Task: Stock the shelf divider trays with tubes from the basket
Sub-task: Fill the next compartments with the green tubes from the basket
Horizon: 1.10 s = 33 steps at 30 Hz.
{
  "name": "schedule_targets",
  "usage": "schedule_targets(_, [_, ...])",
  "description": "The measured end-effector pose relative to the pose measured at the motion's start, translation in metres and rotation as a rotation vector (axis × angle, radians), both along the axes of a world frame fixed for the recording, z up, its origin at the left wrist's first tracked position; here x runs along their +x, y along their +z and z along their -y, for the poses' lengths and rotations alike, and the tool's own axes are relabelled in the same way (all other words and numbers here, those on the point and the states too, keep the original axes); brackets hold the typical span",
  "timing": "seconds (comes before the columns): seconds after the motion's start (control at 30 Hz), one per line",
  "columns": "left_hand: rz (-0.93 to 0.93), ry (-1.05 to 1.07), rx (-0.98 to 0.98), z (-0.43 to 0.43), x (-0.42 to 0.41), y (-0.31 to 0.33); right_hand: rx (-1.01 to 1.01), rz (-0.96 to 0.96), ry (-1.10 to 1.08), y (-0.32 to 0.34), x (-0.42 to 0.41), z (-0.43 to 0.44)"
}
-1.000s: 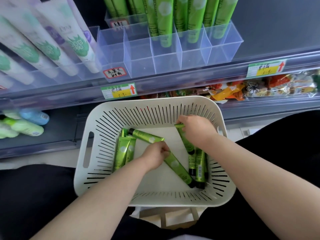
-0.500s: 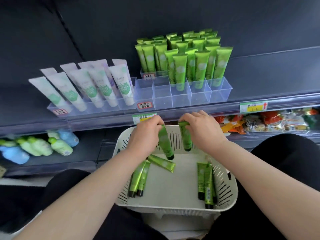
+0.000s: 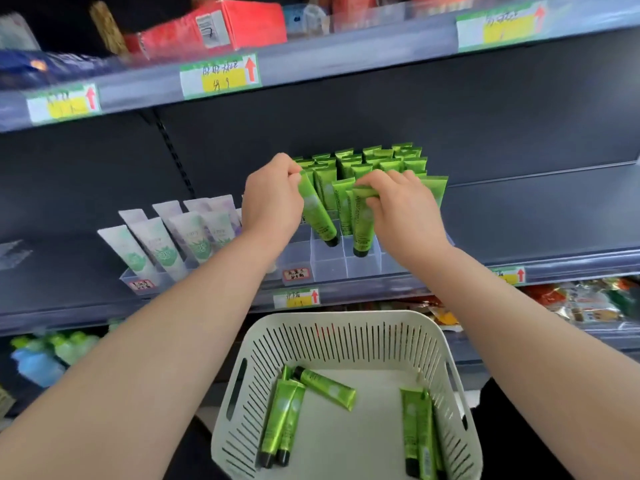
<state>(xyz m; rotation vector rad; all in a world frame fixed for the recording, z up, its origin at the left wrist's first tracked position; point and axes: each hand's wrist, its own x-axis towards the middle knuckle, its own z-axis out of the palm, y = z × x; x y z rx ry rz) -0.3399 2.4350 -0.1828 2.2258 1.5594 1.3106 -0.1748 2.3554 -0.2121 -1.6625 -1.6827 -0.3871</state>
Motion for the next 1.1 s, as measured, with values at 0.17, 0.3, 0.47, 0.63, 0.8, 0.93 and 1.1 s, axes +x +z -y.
schedule_targets(0.17, [-0.057, 0.046, 0.031, -0.043, 0.018, -0.009, 0.016, -0.003, 0.025, 0.001, 0.006, -0.023])
schedule_targets(0.3, [-0.184, 0.027, -0.020, -0.074, 0.028, -0.024, -0.063, 0.017, 0.039, -0.008, 0.016, -0.037])
schedule_targets(0.47, [-0.283, -0.003, -0.080, -0.097, 0.041, -0.037, -0.139, 0.017, 0.057, -0.022, 0.024, -0.045])
schedule_targets(0.63, [-0.367, -0.036, -0.115, -0.108, 0.048, -0.045, -0.143, 0.027, 0.062, -0.028, 0.023, -0.048])
schedule_targets(0.8, [-0.393, -0.093, -0.067, -0.101, 0.041, -0.044, -0.141, 0.015, 0.062, -0.022, 0.017, -0.049])
schedule_targets(0.93, [-0.433, -0.153, -0.018, -0.087, 0.025, -0.042, -0.117, 0.013, 0.052, -0.013, 0.008, -0.051])
schedule_targets(1.1, [-0.455, -0.221, 0.039, -0.061, 0.004, -0.046, -0.064, 0.013, 0.051, 0.000, -0.008, -0.062])
